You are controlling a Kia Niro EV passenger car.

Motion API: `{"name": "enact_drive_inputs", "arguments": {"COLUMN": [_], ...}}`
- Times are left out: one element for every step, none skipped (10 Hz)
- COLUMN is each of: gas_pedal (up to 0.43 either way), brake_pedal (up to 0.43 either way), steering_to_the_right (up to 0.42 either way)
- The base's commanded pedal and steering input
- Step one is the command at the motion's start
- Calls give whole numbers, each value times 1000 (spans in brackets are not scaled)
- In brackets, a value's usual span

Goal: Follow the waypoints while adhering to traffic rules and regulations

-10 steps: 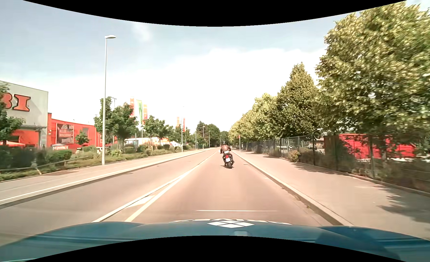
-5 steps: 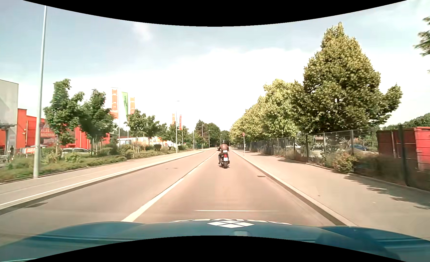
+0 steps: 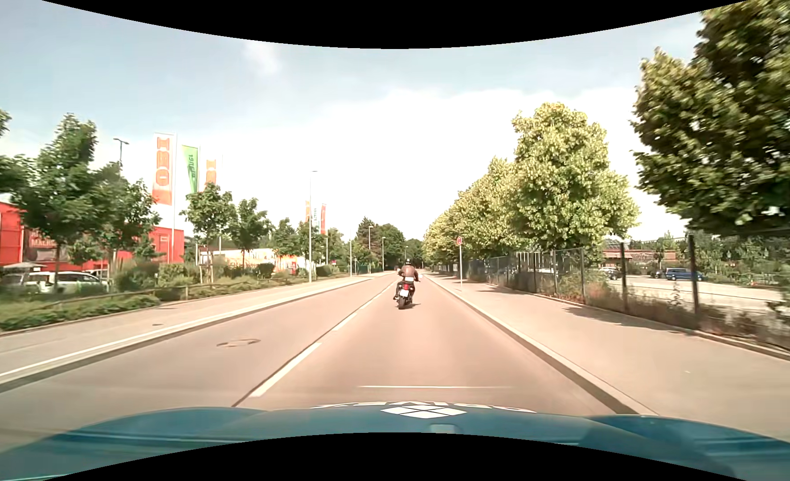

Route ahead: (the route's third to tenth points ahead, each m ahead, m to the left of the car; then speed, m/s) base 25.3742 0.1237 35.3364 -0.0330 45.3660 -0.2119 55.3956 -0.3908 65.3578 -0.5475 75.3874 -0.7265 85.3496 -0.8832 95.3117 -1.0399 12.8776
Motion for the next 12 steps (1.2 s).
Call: {"name": "enact_drive_inputs", "arguments": {"gas_pedal": [28,28,28,28,8,0,0,0,0,0,0,0], "brake_pedal": [0,0,0,0,0,0,0,0,0,0,0,0], "steering_to_the_right": [-2,-2,-2,-2,-1,-1,-1,-1,-1,-1,-1,0]}}
